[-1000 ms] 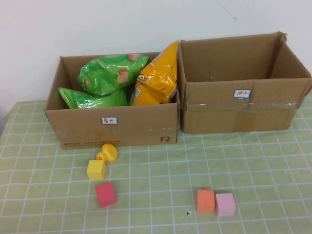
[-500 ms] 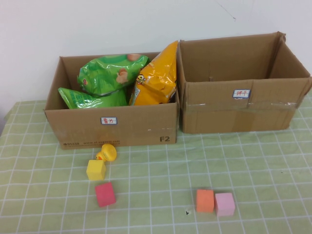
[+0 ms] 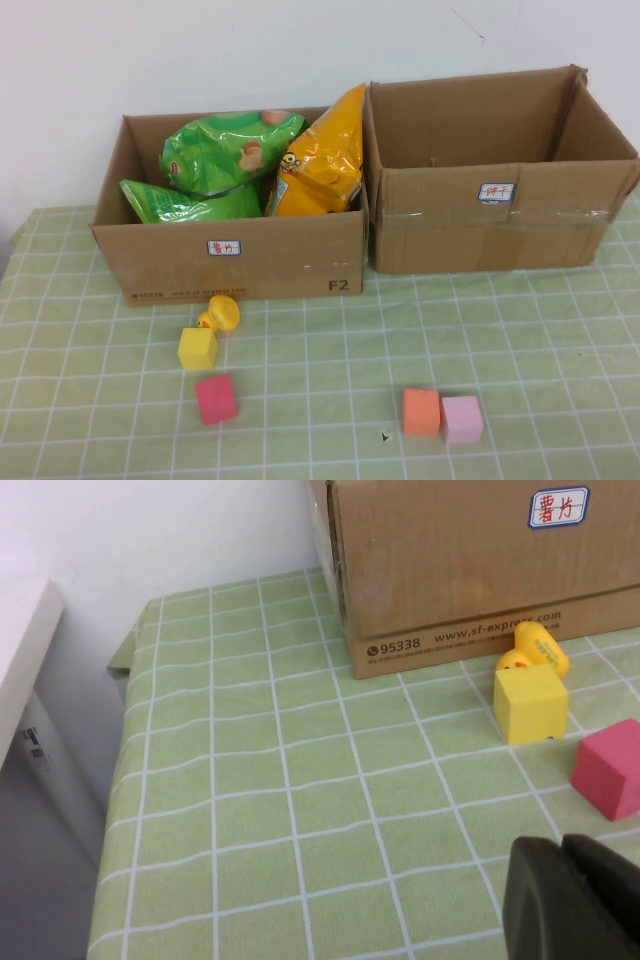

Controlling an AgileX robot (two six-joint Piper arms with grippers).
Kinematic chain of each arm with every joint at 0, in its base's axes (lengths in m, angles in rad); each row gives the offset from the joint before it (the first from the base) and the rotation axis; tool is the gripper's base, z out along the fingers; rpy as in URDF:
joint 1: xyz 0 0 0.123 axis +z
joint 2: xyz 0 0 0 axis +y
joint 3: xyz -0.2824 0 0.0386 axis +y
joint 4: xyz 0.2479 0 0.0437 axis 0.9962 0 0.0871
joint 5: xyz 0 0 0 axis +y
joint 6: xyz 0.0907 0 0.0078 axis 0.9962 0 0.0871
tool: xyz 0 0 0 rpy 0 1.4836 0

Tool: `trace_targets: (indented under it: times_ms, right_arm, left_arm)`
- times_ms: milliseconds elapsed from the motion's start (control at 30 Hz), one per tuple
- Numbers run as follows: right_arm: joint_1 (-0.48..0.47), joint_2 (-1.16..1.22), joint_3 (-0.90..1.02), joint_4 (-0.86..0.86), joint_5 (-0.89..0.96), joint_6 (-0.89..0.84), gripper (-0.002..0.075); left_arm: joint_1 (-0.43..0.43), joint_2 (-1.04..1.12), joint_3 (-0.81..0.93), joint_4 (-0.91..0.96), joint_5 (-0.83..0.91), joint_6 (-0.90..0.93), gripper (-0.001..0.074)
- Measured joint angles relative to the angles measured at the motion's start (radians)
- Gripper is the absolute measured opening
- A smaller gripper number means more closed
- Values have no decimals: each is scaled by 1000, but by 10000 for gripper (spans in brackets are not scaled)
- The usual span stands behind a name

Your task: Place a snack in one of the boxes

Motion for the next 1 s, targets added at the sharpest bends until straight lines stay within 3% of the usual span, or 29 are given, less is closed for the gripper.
trace_targets:
  times_ms: [167, 1000]
  right_arm:
    - [-49, -2, 2, 15, 52, -10, -2]
    - [-49, -2, -4, 17, 79, -26, -2]
  left_arm:
    - [0, 0, 0, 0, 0, 0, -2]
    - [0, 0, 0, 0, 0, 0, -2]
